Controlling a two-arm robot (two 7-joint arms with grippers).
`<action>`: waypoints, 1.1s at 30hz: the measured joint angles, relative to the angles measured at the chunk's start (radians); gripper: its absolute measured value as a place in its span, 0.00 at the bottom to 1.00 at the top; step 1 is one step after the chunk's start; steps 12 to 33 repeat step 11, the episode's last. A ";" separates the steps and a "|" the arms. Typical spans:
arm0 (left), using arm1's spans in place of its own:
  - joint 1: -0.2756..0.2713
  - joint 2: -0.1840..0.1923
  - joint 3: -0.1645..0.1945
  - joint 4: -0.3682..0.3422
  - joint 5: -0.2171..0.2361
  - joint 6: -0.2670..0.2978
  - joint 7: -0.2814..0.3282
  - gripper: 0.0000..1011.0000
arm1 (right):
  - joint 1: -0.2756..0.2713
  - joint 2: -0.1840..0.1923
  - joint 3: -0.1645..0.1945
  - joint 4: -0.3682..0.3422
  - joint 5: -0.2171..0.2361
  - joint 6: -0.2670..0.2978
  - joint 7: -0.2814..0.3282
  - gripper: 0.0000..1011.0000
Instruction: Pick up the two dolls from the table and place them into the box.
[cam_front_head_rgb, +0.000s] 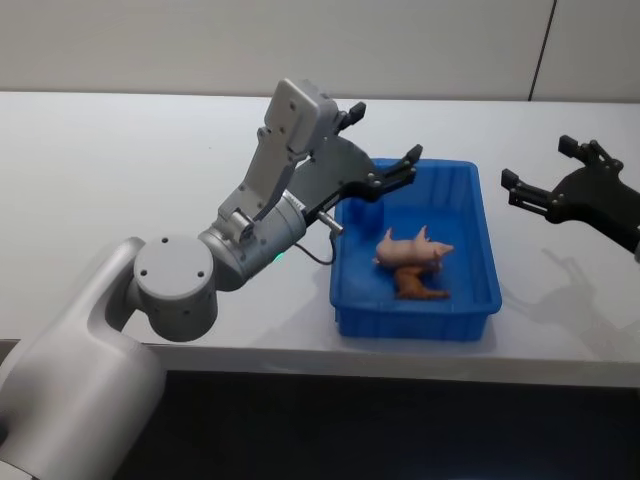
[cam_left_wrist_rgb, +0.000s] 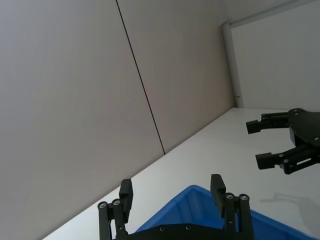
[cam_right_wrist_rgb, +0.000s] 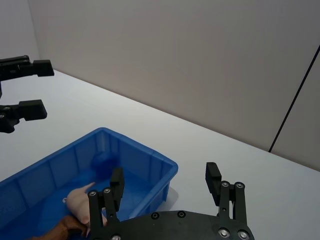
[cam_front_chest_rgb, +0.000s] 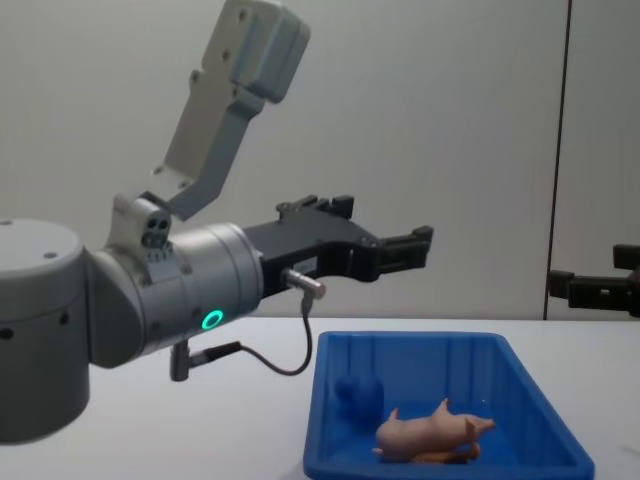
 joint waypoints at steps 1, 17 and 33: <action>0.000 0.000 0.000 -0.002 -0.001 -0.001 0.000 0.95 | 0.000 0.000 0.000 0.000 0.000 0.000 0.000 0.99; 0.014 0.007 0.001 -0.043 -0.011 -0.011 0.004 0.99 | 0.000 0.000 0.000 0.000 0.000 0.000 0.000 0.99; 0.014 0.007 0.001 -0.043 -0.011 -0.011 0.004 0.99 | 0.000 0.000 0.000 0.000 0.000 0.000 0.000 0.99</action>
